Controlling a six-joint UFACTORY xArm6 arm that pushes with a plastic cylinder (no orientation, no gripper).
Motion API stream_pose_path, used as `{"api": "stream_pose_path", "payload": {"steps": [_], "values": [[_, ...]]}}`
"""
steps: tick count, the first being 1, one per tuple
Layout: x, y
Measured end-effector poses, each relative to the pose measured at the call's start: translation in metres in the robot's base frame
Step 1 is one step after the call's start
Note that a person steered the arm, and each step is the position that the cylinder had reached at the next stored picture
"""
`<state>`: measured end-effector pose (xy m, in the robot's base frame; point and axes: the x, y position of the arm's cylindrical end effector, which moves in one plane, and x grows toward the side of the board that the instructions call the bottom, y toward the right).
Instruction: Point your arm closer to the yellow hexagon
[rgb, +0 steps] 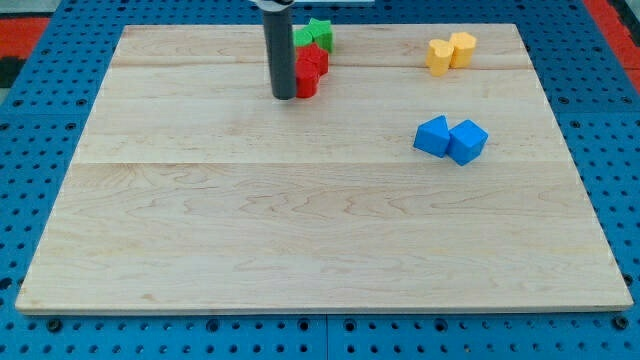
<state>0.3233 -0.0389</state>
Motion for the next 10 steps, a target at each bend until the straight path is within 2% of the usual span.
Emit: {"api": "stream_pose_path", "payload": {"steps": [1, 3, 7, 10], "values": [[-0.014, 0.015], [-0.027, 0.011], [-0.012, 0.009], [0.021, 0.061]]}}
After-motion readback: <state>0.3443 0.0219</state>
